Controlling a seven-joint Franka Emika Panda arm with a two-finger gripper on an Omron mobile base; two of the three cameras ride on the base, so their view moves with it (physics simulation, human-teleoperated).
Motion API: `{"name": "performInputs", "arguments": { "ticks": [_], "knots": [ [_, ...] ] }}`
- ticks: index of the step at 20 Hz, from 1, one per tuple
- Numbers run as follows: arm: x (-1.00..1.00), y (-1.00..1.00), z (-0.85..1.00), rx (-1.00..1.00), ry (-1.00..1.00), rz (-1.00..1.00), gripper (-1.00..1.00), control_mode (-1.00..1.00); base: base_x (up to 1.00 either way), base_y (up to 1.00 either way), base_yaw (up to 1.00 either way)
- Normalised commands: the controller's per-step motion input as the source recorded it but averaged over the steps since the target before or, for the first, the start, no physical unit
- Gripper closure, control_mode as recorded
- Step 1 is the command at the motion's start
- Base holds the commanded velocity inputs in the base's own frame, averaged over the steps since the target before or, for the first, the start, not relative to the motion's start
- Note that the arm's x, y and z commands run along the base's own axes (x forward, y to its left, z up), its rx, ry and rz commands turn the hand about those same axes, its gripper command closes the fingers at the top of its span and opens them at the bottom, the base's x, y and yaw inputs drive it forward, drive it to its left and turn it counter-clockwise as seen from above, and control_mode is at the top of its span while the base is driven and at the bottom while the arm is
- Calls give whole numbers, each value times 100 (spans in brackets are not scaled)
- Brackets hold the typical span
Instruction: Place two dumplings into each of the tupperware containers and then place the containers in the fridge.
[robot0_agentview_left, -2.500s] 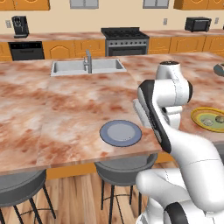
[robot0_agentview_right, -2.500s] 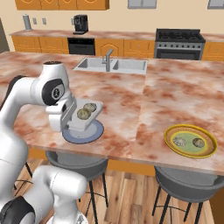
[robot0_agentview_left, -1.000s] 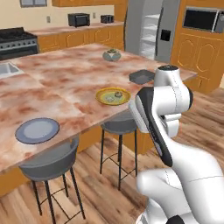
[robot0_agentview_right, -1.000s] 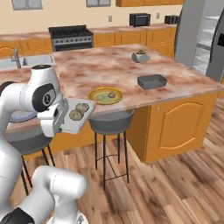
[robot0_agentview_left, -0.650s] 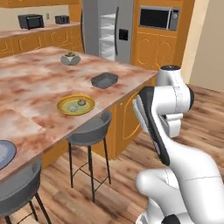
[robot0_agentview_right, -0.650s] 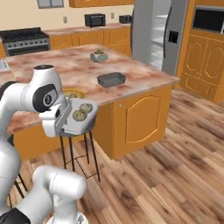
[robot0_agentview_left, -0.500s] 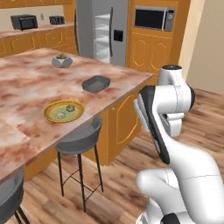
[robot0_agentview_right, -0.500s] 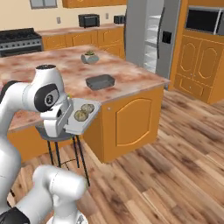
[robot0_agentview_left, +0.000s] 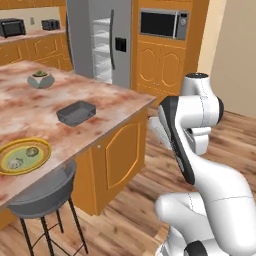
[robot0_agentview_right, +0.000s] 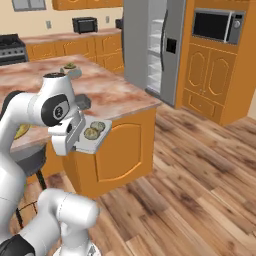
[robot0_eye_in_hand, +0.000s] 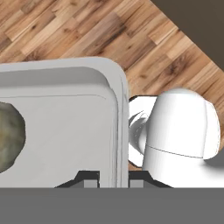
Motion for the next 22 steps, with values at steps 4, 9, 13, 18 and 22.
{"name": "performInputs", "arguments": {
  "ticks": [4, 9, 13, 18, 22],
  "knots": [
    [0, 0, 0, 0, 0, 0, 100, 100, 100, -100, 2],
    [0, 0, 0, 0, 0, 0, 100, 100, 100, -100, 5],
    [0, 0, 0, 0, 0, 0, 100, 100, 99, -100, 22],
    [0, 0, 0, 0, 0, 0, 100, 100, 88, -100, 32],
    [0, 0, 0, 0, 0, 0, 100, 100, 78, -100, 33]
  ]
}}
